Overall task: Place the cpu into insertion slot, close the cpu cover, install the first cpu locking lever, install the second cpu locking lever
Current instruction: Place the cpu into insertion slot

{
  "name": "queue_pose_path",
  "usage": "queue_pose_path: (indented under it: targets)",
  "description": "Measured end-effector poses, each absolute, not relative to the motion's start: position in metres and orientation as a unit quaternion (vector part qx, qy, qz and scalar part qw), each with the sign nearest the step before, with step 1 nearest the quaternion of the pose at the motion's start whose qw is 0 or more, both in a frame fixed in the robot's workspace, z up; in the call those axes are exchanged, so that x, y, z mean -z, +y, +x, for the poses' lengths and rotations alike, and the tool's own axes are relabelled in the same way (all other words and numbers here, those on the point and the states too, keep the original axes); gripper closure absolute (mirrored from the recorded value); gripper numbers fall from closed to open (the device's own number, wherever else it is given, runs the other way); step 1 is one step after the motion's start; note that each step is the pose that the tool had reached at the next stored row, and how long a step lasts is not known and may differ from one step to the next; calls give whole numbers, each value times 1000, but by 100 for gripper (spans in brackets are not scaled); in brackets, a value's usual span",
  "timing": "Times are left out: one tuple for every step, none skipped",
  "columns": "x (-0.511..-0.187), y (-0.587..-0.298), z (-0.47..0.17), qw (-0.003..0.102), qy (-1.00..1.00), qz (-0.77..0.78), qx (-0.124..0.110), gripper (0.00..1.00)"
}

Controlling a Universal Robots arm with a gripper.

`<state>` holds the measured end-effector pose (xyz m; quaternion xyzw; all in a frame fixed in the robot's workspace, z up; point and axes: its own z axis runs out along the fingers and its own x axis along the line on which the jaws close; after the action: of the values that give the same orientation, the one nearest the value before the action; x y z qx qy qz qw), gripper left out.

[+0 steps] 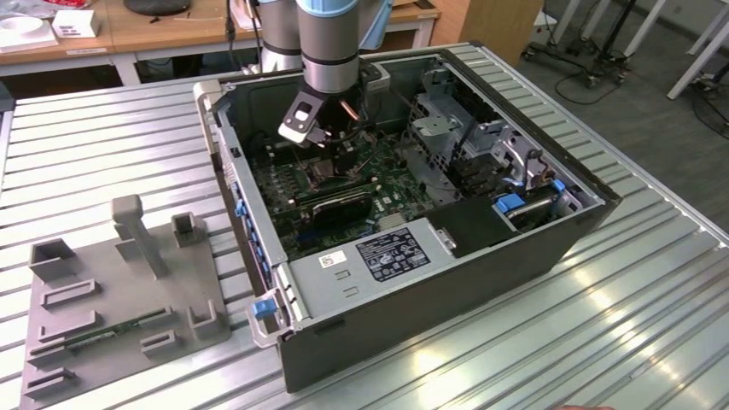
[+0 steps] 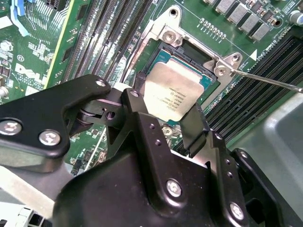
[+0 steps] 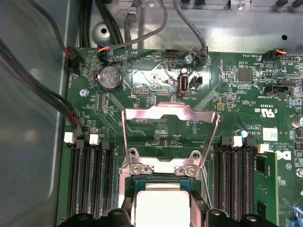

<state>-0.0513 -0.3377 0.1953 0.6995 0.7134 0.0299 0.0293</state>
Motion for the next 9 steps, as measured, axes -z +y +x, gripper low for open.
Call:
queue_pose_path:
  targets:
    - [-195, -338, -51, 29, 713, 699, -30, 46]
    - [-195, -338, -51, 29, 713, 699, -30, 46]
    - [-195, -338, -51, 29, 713, 699, -30, 46]
    - [-195, -338, -51, 29, 713, 699, -30, 46]
    - [-195, -338, -51, 29, 713, 699, -30, 46]
    - [-195, -338, -51, 29, 713, 700, -30, 46]
    - [-195, -338, -51, 29, 713, 700, -30, 46]
    - [-195, -338, -51, 29, 712, 701, -30, 46]
    - [-195, -338, -51, 28, 712, 701, -31, 46]
